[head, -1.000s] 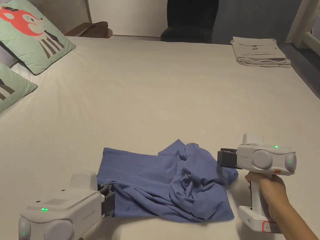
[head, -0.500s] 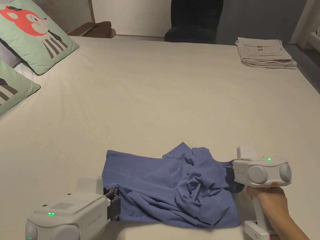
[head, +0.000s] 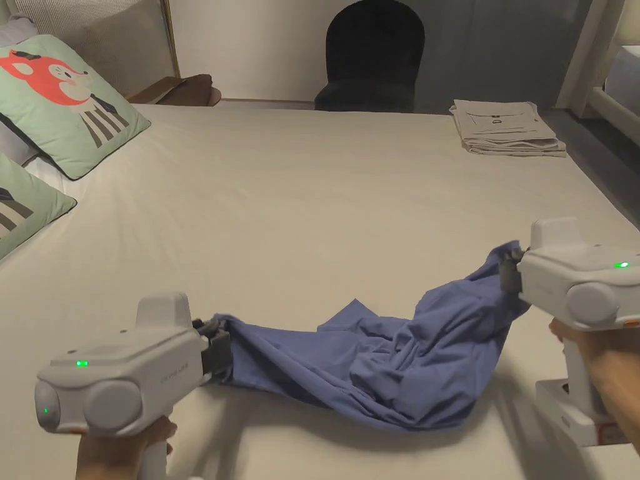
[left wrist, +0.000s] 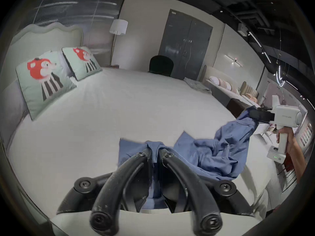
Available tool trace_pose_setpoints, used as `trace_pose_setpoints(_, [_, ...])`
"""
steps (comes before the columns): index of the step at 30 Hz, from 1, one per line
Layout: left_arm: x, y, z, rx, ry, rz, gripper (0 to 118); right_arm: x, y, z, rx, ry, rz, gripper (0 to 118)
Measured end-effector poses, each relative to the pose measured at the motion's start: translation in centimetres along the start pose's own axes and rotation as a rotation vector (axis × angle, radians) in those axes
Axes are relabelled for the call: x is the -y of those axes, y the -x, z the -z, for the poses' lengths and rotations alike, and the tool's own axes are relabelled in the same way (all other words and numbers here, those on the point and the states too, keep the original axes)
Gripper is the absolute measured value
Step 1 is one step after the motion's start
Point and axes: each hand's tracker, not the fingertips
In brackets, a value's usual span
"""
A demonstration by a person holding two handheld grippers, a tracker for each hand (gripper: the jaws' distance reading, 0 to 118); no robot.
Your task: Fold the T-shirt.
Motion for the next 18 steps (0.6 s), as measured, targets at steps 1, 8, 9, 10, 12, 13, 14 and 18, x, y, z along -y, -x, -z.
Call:
trace_pose_setpoints(1, [-1.3, 0.0, 0.1, -0.007, -0.032, 0.013, 4, -1.3, -0.6, -0.5, 0.010, -0.027, 0.008, 5])
trace_pose_setpoints(8, [-12.4, 0.4, 2.1, -0.051, -0.150, 0.063, 4, -8.8, -2.9, -2.0, 0.076, -0.163, -0.031, 5])
trace_pose_setpoints(9, [-14.1, 0.6, 2.5, -0.060, -0.164, 0.062, 4, -9.9, -3.1, -1.9, 0.089, -0.185, -0.032, 5])
trace_pose_setpoints(10, [-15.8, 0.6, 3.0, -0.066, -0.176, 0.061, 4, -10.9, -3.4, -1.8, 0.106, -0.218, -0.035, 5])
trace_pose_setpoints(12, [-19.4, 0.8, 4.0, -0.091, -0.216, 0.062, 4, -13.1, -3.7, -1.6, 0.136, -0.276, -0.048, 5])
trace_pose_setpoints(13, [-21.1, 0.9, 4.6, -0.113, -0.236, 0.071, 4, -14.2, -3.9, -1.2, 0.146, -0.293, -0.047, 5])
trace_pose_setpoints(14, [-22.8, 0.8, 5.1, -0.126, -0.251, 0.074, 4, -15.2, -4.1, -0.9, 0.142, -0.323, -0.045, 5])
trace_pose_setpoints(18, [-28.8, 0.8, 7.2, -0.220, -0.317, 0.135, 3, -19.2, -4.6, 0.6, 0.190, -0.368, -0.067, 5])
